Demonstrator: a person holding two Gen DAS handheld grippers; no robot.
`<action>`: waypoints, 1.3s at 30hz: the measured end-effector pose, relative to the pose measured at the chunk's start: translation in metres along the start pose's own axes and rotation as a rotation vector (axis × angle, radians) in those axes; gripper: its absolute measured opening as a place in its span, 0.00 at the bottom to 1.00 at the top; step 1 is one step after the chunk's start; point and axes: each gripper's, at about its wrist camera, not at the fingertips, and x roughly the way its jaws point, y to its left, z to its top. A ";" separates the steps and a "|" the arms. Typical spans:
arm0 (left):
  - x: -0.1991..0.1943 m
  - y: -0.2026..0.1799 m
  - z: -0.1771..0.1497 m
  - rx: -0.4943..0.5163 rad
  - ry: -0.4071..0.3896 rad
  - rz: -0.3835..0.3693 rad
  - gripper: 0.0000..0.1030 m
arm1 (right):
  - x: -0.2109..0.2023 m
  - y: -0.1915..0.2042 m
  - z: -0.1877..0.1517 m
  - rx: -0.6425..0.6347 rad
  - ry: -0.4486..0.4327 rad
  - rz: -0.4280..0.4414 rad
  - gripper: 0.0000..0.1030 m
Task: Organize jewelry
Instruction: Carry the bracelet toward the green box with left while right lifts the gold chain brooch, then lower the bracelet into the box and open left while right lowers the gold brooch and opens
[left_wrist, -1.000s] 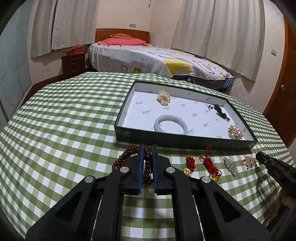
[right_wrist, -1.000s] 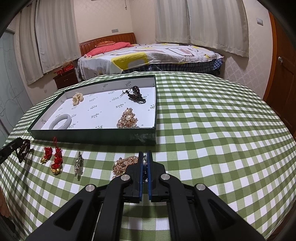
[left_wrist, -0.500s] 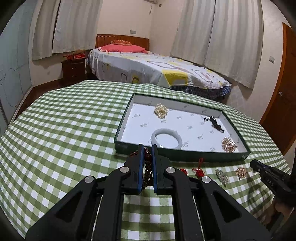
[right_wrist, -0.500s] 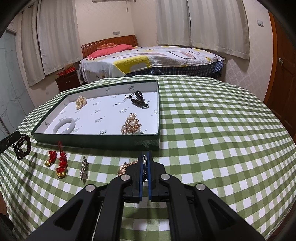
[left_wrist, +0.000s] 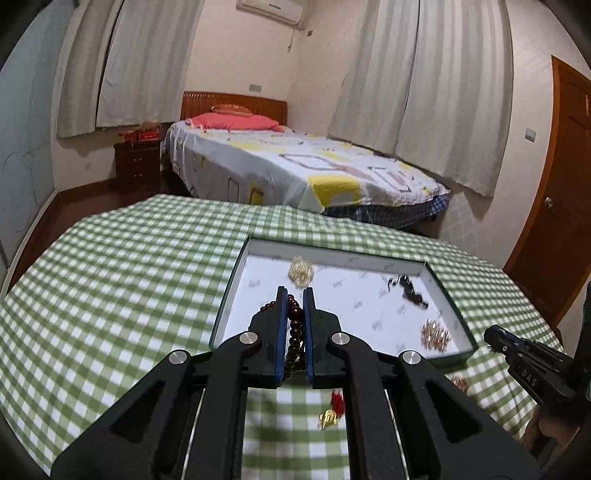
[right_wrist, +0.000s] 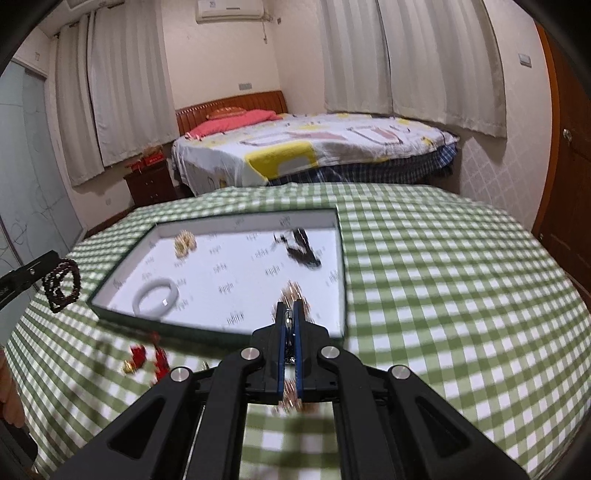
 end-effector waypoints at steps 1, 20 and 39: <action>0.002 -0.001 0.004 0.002 -0.006 -0.002 0.08 | 0.000 0.002 0.003 -0.002 -0.007 0.004 0.04; 0.131 -0.002 0.032 0.069 0.073 -0.003 0.08 | 0.101 0.037 0.046 -0.073 0.036 0.056 0.04; 0.189 0.006 0.006 0.074 0.292 0.022 0.17 | 0.141 0.033 0.041 -0.068 0.184 0.042 0.17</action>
